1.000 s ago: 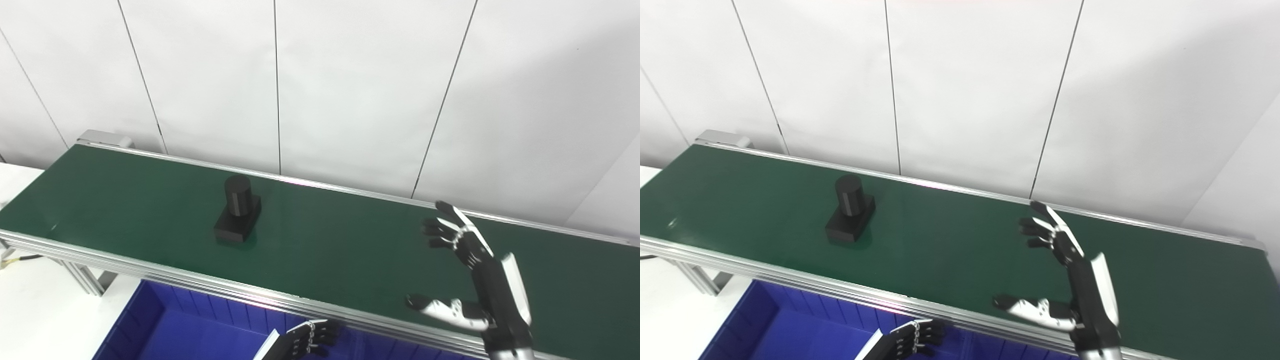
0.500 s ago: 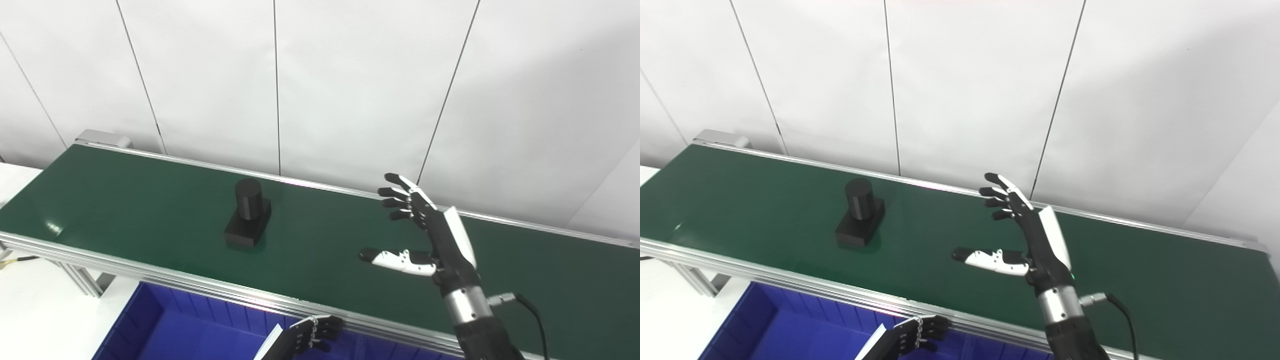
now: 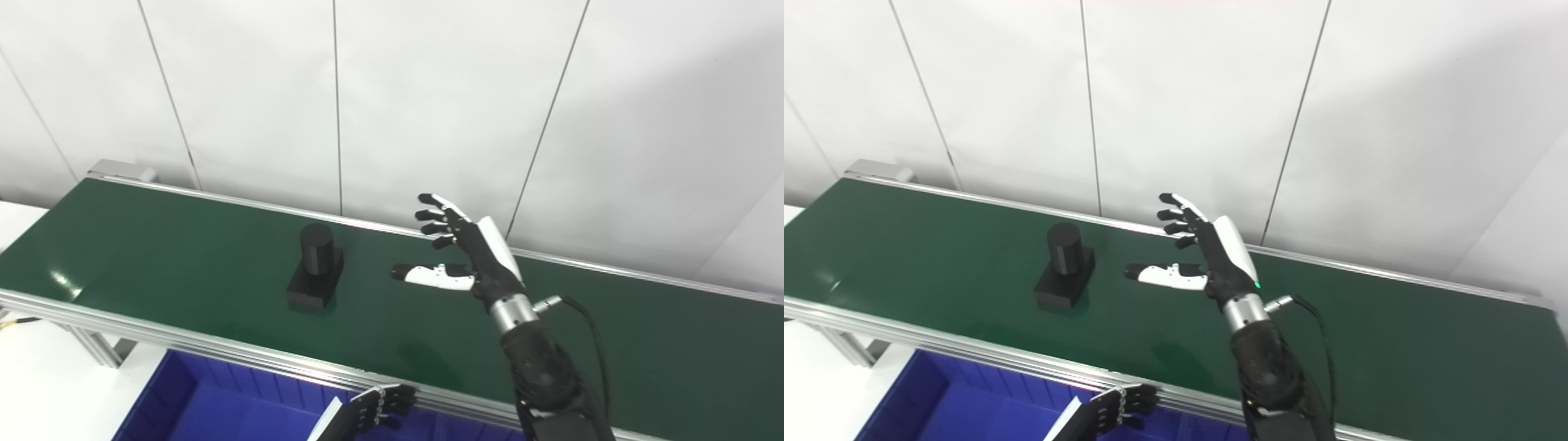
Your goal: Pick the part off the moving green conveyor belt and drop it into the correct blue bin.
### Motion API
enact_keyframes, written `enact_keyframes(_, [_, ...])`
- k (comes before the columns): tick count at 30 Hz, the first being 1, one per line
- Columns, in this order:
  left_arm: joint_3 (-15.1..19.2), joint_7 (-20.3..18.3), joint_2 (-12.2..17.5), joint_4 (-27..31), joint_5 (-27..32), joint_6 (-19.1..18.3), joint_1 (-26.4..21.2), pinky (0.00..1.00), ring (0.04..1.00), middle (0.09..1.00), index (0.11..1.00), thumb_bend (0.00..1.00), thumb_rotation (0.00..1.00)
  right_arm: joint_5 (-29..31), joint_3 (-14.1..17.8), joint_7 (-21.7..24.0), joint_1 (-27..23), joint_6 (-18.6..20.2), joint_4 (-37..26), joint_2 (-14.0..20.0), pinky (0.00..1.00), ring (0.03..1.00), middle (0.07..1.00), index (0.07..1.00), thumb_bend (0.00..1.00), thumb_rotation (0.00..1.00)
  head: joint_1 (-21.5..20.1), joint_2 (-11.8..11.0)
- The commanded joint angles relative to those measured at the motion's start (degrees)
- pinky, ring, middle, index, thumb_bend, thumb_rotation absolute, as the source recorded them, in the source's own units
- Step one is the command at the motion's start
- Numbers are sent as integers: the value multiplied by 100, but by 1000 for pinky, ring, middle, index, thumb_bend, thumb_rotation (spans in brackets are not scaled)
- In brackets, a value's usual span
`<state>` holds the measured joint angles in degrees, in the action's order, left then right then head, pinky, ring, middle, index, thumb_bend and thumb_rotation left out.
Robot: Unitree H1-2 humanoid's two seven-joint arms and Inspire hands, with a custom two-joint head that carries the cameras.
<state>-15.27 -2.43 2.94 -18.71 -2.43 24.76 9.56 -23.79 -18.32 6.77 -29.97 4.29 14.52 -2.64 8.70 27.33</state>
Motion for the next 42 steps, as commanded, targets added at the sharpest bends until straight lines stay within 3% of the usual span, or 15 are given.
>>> enact_keyframes(1, [-29, 53, -29, 195, 16, 217, 21, 666, 740, 774, 765, 983, 245, -86, -53, -74, -363, 134, -39, -191, 596, 734, 794, 884, 854, 473, -7, 15])
enact_keyframes(9, [-14, -111, -51, 354, 151, 216, 149, 649, 728, 766, 758, 979, 238, -235, -153, -119, -690, 304, 483, -315, 555, 712, 793, 888, 855, 448, -195, 134])
enact_keyframes(14, [55, -299, -93, 464, 259, 216, 288, 659, 722, 758, 754, 982, 250, -325, -207, -246, -903, 206, 1027, -379, 559, 706, 793, 882, 870, 468, -382, 193])
enact_keyframes(21, [299, -884, -198, 609, 538, 216, 506, 671, 728, 757, 750, 962, 210, -356, -237, -418, -1205, 116, 1728, -457, 588, 713, 798, 878, 888, 472, -723, 288])
enact_keyframes(26, [488, -1096, -265, 663, 511, 216, 588, 687, 744, 771, 752, 957, 224, -372, -288, -584, -1499, -38, 2353, -562, 582, 705, 810, 880, 885, 476, -1000, 335])
enact_keyframes(42, [554, -1184, -271, 733, 347, 216, 630, 737, 784, 800, 774, 945, 277, -355, -390, -1051, -2325, -403, 3989, -728, 595, 743, 843, 900, 881, 461, -1242, 445])
